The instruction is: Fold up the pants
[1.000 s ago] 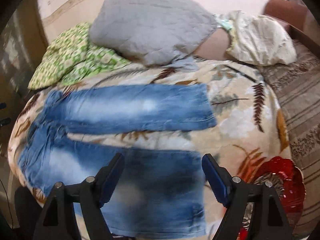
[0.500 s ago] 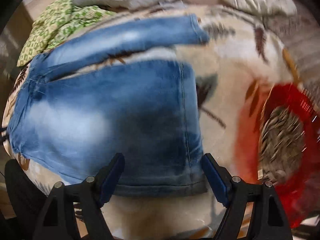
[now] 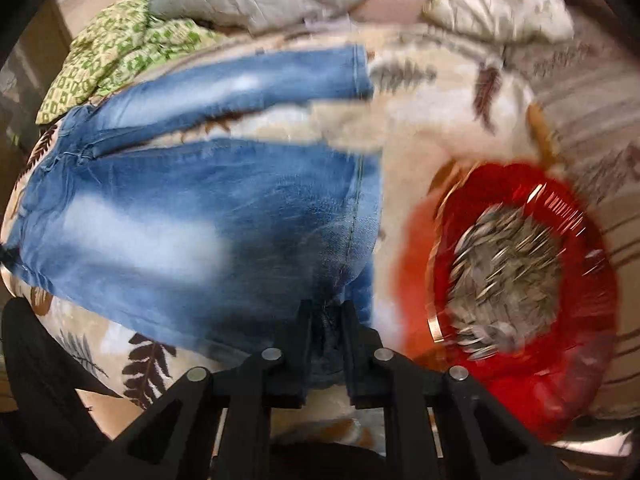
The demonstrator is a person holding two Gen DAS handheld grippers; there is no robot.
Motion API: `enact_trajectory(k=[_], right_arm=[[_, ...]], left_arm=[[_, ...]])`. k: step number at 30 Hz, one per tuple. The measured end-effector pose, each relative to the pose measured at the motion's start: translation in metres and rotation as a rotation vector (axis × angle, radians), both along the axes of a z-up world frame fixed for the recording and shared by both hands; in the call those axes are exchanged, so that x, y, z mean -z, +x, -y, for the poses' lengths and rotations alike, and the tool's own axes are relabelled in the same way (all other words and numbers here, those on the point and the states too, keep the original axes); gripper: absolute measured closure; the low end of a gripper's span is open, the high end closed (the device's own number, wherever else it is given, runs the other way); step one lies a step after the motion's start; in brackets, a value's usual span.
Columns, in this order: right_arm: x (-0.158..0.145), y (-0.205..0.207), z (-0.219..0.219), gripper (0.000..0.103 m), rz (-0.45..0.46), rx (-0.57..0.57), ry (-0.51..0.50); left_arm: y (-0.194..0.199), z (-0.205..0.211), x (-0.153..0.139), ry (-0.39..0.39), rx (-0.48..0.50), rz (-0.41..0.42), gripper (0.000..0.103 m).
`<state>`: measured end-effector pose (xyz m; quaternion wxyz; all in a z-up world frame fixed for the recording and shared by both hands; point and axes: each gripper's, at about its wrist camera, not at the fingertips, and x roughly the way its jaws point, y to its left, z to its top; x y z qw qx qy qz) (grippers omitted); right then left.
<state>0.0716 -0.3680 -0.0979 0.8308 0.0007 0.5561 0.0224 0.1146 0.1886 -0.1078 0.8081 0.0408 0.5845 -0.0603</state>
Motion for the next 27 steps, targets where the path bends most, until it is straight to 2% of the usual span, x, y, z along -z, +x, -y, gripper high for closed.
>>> enact_trajectory(k=[1, 2, 3, 5, 8, 11, 14, 17, 20, 22, 24, 27], right_arm=[[0.007, 0.002, -0.001, 0.068, -0.035, 0.020, -0.019], [0.008, 0.000, -0.001, 0.045, -0.041, 0.033, -0.044], [0.004, -0.004, -0.002, 0.028, -0.024, 0.034, -0.052], [-0.015, -0.012, -0.001, 0.027, 0.047, 0.015, -0.003], [-0.052, -0.005, -0.001, 0.025, 0.143, -0.012, 0.019], [-0.077, 0.022, 0.000, 0.024, 0.199, -0.007, 0.040], [-0.090, 0.058, -0.004, 0.024, 0.221, 0.000, 0.016], [-0.098, 0.101, -0.001, 0.024, 0.212, 0.009, 0.022], [-0.095, 0.137, 0.007, 0.024, 0.181, 0.011, 0.031], [-0.084, 0.169, 0.015, 0.025, 0.145, 0.025, 0.053], [-0.072, 0.198, 0.022, 0.024, 0.108, 0.043, 0.067], [-0.054, 0.238, 0.033, 0.024, 0.065, 0.066, 0.098]], left_arm=[[0.000, 0.000, -0.006, 0.024, -0.022, 0.014, 0.039], [-0.002, -0.001, -0.014, 0.053, -0.047, 0.040, 0.020], [-0.004, -0.002, -0.027, 0.075, -0.063, 0.092, 0.013], [-0.003, 0.002, -0.053, 0.084, -0.052, 0.178, 0.012], [0.016, 0.024, -0.082, 0.076, 0.005, 0.230, 0.010], [0.034, 0.063, -0.095, 0.064, 0.101, 0.269, 0.010], [0.066, 0.121, -0.106, 0.071, 0.237, 0.317, 0.010], [0.107, 0.177, -0.103, 0.092, 0.356, 0.348, 0.010], [0.157, 0.224, -0.088, 0.044, 0.417, 0.309, 0.010], [0.192, 0.253, -0.074, 0.030, 0.455, 0.289, 0.010], [0.227, 0.279, -0.059, 0.049, 0.490, 0.275, 0.010], [0.266, 0.306, -0.039, 0.047, 0.528, 0.257, 0.010]])
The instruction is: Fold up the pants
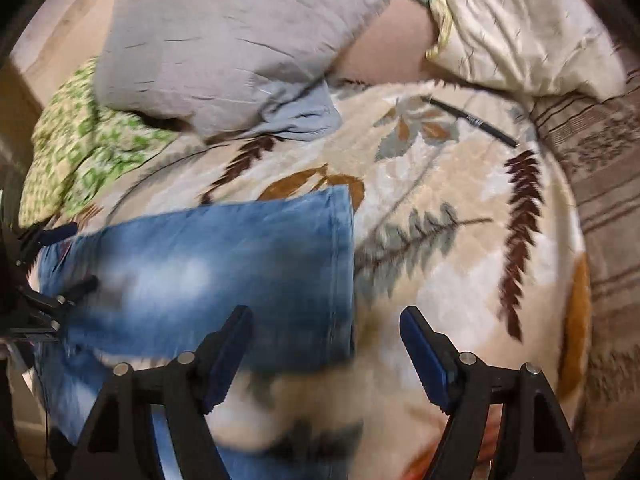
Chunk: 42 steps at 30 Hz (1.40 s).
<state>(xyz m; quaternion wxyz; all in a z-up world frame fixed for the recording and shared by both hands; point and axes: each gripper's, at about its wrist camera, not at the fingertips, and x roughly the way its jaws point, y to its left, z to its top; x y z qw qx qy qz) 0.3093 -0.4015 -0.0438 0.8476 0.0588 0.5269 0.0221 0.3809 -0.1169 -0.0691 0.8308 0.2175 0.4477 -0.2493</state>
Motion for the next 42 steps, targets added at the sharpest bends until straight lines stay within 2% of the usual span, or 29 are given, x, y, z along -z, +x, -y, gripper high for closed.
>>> enact_trajectory(k=[5, 8, 9, 10, 11, 12, 14, 18, 23, 28, 31, 35, 37, 39, 42], right_arm=[[0.035, 0.065, 0.011, 0.024, -0.079, 0.032, 0.053], [0.051, 0.093, 0.014, 0.025, -0.092, 0.055, 0.068], [0.055, 0.098, 0.015, 0.026, -0.097, 0.058, 0.079], [0.059, 0.105, 0.014, 0.033, -0.097, 0.059, 0.095], [0.061, 0.108, 0.012, 0.077, -0.090, 0.041, 0.098], [0.062, 0.111, 0.007, 0.091, -0.092, 0.015, 0.069], [0.059, 0.109, 0.000, 0.096, -0.068, -0.012, 0.017], [0.038, 0.091, -0.004, 0.100, -0.004, -0.045, 0.012], [-0.002, 0.041, -0.005, 0.100, 0.092, -0.083, 0.026], [-0.039, -0.044, -0.006, 0.100, 0.209, -0.106, 0.088], [-0.050, -0.104, -0.009, 0.100, 0.260, -0.114, 0.107], [-0.039, -0.179, -0.013, 0.100, 0.268, -0.132, 0.102], [-0.022, -0.210, -0.011, 0.100, 0.239, -0.134, 0.106], [-0.004, -0.231, -0.009, 0.100, 0.188, -0.128, 0.105], [0.025, -0.253, -0.007, 0.100, 0.111, -0.116, 0.083]], left_arm=[[0.043, 0.017, 0.028, 0.012, 0.082, -0.078, 0.010], [0.057, 0.020, 0.042, 0.030, 0.079, -0.116, 0.010], [0.060, 0.022, 0.047, 0.031, 0.080, -0.139, 0.021], [0.062, 0.023, 0.051, 0.033, 0.080, -0.177, 0.046], [0.065, 0.023, 0.054, 0.031, 0.062, -0.218, 0.081], [0.065, 0.023, 0.052, 0.022, 0.051, -0.224, 0.088], [0.062, 0.024, 0.048, 0.039, 0.072, -0.219, 0.095], [0.041, 0.023, 0.026, 0.031, 0.089, -0.184, 0.096], [-0.013, 0.016, -0.020, 0.017, 0.126, -0.097, 0.096], [-0.101, 0.007, -0.071, -0.024, 0.181, -0.005, 0.096], [-0.158, 0.009, -0.087, -0.015, 0.229, 0.026, 0.096], [-0.230, 0.010, -0.083, -0.026, 0.289, 0.021, 0.096], [-0.260, 0.015, -0.065, -0.007, 0.320, 0.004, 0.096], [-0.279, 0.023, -0.038, 0.014, 0.332, -0.054, 0.096], [-0.292, 0.030, -0.008, 0.033, 0.334, -0.114, 0.096]])
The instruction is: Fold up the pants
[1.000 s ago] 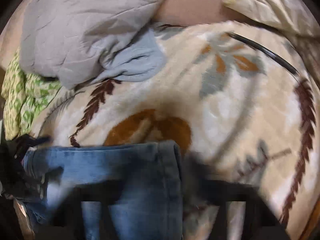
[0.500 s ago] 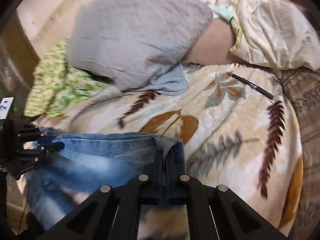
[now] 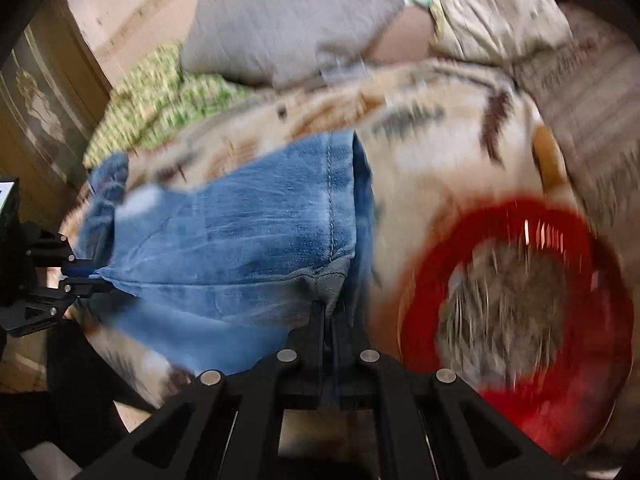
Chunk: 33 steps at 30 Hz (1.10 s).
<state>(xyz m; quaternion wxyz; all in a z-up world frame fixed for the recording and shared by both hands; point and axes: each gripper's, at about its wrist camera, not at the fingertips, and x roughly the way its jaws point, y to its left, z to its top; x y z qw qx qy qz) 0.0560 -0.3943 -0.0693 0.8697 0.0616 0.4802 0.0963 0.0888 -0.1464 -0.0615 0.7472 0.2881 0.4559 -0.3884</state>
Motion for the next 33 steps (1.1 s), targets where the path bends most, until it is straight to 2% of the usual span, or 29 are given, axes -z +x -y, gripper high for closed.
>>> enact_trajectory(k=[4, 5, 7, 8, 9, 10, 11, 14, 18, 22, 24, 29, 33], right_arm=[[0.019, -0.024, -0.002, 0.100, -0.032, -0.008, 0.013], [0.022, -0.025, -0.003, 0.099, -0.044, -0.013, 0.012], [0.027, -0.028, -0.005, 0.094, -0.062, 0.002, 0.005], [0.026, -0.029, -0.004, 0.085, -0.063, 0.009, -0.001], [0.023, -0.031, -0.004, 0.067, -0.066, 0.023, -0.014], [0.019, -0.035, -0.003, 0.052, -0.065, 0.033, -0.027], [0.015, -0.039, -0.003, 0.027, -0.055, 0.041, -0.035], [-0.009, -0.059, -0.003, 0.024, 0.014, 0.027, -0.028], [-0.028, -0.064, -0.018, 0.024, 0.070, -0.008, -0.031], [-0.033, -0.052, -0.057, 0.024, 0.097, -0.103, -0.015], [-0.030, -0.042, -0.083, 0.024, 0.098, -0.164, -0.008], [-0.026, -0.014, -0.145, 0.024, 0.101, -0.279, 0.035], [-0.020, 0.013, -0.202, 0.024, 0.089, -0.361, 0.107]], left_arm=[[0.001, 0.004, 0.038, 0.057, -0.029, -0.069, 0.094], [0.002, 0.004, 0.045, 0.051, -0.040, -0.076, 0.092], [0.002, 0.005, 0.042, 0.037, -0.040, -0.065, 0.088], [0.002, 0.006, 0.039, 0.044, -0.037, -0.073, 0.075], [0.001, 0.006, 0.036, 0.060, -0.048, -0.072, 0.045], [-0.002, 0.003, 0.031, 0.075, -0.074, -0.054, 0.029], [-0.003, -0.001, 0.022, 0.060, -0.089, -0.034, 0.016], [-0.006, -0.024, -0.012, -0.023, -0.118, 0.021, 0.016], [0.011, -0.072, -0.038, -0.040, -0.262, 0.068, 0.016], [0.036, -0.138, -0.050, -0.019, -0.438, 0.100, 0.016], [0.045, -0.177, -0.058, 0.019, -0.547, 0.137, 0.016], [0.050, -0.256, -0.081, 0.064, -0.749, 0.194, 0.016], [0.060, -0.290, -0.095, 0.054, -0.797, 0.214, 0.013]])
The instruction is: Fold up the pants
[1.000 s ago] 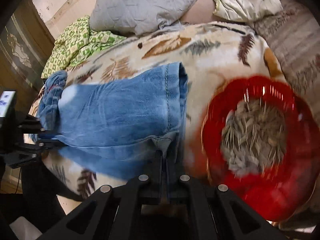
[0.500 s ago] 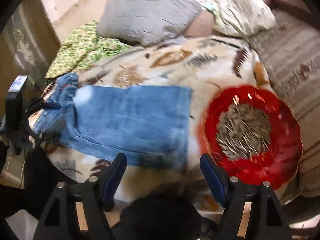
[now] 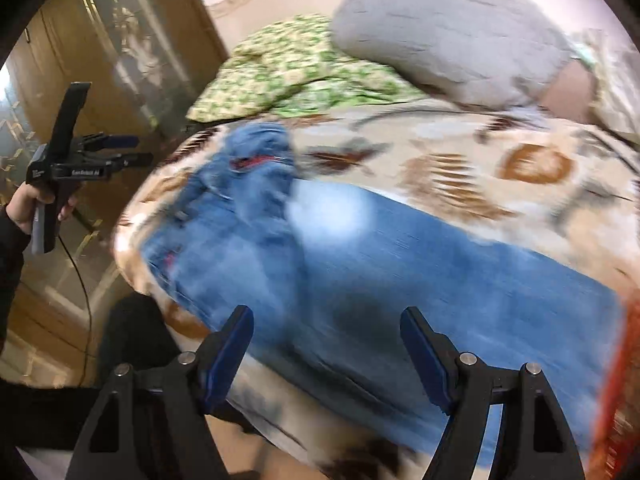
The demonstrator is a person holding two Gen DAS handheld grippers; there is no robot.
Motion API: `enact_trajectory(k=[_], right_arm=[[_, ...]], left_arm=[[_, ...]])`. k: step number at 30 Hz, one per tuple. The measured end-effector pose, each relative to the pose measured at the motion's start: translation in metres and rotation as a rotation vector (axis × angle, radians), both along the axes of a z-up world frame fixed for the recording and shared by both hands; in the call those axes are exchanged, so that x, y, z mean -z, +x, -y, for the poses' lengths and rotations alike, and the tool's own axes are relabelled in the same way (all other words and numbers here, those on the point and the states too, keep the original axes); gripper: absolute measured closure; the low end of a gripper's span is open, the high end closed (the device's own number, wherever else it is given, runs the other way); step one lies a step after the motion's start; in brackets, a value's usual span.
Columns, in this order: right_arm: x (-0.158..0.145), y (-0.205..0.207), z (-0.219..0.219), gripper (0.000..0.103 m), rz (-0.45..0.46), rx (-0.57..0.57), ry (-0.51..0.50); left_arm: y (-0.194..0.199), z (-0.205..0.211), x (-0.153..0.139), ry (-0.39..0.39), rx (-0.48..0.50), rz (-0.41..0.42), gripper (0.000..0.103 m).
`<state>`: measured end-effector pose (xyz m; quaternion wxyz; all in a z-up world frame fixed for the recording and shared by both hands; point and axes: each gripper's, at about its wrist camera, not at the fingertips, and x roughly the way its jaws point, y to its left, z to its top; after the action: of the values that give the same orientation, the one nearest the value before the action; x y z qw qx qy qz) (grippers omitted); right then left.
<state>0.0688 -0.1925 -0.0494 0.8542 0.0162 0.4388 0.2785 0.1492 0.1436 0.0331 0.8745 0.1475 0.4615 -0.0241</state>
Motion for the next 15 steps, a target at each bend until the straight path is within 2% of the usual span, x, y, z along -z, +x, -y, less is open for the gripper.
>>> enact_trajectory(k=[3, 7, 12, 15], right_arm=[[0.008, 0.019, -0.034, 0.024, -0.020, -0.015, 0.034], [0.016, 0.044, -0.063, 0.024, -0.043, 0.025, 0.091], [0.026, 0.074, -0.090, 0.024, -0.021, 0.051, 0.042], [0.036, 0.090, -0.099, 0.026, -0.033, 0.062, 0.031]], left_arm=[[0.027, -0.001, 0.003, -0.027, 0.006, -0.006, 0.013], [0.083, 0.022, 0.023, -0.072, 0.045, -0.050, 0.013], [0.146, 0.052, 0.061, 0.003, 0.086, -0.143, 0.013], [0.170, 0.057, 0.084, -0.005, 0.097, -0.231, 0.013]])
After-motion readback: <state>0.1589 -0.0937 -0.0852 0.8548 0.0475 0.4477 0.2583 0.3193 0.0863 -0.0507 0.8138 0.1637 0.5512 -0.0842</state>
